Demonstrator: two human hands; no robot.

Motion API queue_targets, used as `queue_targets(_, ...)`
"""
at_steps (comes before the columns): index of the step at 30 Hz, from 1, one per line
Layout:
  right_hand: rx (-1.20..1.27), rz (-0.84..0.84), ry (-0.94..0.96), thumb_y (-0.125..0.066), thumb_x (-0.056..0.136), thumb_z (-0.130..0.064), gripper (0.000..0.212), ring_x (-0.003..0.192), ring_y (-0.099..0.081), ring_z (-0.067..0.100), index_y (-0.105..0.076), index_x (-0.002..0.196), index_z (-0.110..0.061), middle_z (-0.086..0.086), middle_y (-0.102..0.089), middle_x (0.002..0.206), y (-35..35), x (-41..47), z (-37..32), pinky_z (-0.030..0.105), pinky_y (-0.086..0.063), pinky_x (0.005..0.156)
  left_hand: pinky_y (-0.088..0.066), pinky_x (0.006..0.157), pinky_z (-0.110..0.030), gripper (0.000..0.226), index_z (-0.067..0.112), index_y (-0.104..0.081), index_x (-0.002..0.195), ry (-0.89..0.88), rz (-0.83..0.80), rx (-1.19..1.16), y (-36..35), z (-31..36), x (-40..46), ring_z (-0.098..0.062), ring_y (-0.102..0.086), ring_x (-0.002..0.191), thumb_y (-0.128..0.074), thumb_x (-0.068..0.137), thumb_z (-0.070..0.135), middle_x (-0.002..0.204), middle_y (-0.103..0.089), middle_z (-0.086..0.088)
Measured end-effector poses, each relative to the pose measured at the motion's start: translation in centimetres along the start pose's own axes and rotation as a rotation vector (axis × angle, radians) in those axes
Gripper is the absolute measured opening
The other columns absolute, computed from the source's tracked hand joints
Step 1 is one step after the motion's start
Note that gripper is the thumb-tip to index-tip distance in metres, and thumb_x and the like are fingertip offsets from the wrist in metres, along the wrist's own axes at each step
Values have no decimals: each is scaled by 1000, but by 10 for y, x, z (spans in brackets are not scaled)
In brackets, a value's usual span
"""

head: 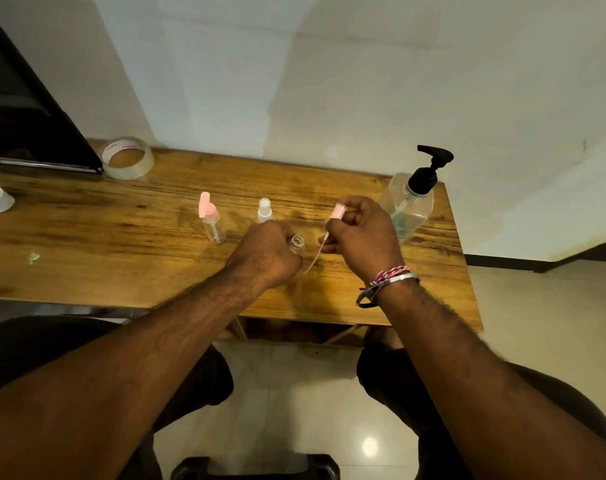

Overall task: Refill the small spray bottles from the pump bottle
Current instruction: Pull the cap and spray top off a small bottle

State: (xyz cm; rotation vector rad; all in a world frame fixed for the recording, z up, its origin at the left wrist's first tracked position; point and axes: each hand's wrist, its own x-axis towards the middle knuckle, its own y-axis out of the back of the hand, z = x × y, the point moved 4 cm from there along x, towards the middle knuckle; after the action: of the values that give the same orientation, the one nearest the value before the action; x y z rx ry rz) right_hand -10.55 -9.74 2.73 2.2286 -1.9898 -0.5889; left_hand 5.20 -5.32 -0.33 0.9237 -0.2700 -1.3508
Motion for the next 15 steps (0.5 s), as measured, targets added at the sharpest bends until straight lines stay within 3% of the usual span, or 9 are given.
queue_targets(3, -87, -28, -99, -74, 86, -5, 39, 70, -76, 21, -59, 122, -12, 3, -71, 95, -10, 0, 20, 34, -64, 58, -42, 55, -22, 22, 30, -69, 98, -10, 14, -20, -2, 0, -1, -5, -60, 77, -83, 85, 19, 86, -66, 9)
queue_targets(6, -157, -49, -177, -79, 79, -10, 32, 69, -76, 22, -61, 106, -17, 4, -74, 86, -19, 2, 39, 43, -65, 65, -43, 56, -21, 22, 30, -68, 99, -23, 30, -66, -4, -1, 0, -1, -58, 77, -83, 86, 21, 87, -66, 12)
queue_targets(9, -249, -65, -202, -85, 72, -24, 34, 72, -77, 22, -65, 98, -20, 5, -77, 83, -26, 3, 53, 47, -65, 72, -41, 59, -18, 31, 25, -72, 115, -30, 39, -90, -6, -3, 1, -4, -61, 84, -85, 86, 25, 96, -68, 10)
queue_targets(12, -345, -68, -196, -86, 75, -24, 29, 76, -76, 23, -69, 98, -18, 6, -77, 86, -31, -1, 59, 44, -65, 73, -46, 69, -21, 43, 21, -71, 127, -37, 68, -103, -8, -5, 3, -12, -65, 97, -85, 87, 24, 114, -73, 3)
queue_targets(15, -358, -56, -196, -84, 76, -24, 18, 70, -76, 21, -73, 89, -19, 3, -77, 80, -36, -4, 67, 44, -65, 67, -43, 64, -18, 45, 21, -69, 131, -37, 63, -109, -12, -8, 6, -7, -62, 91, -84, 88, 22, 108, -70, 6)
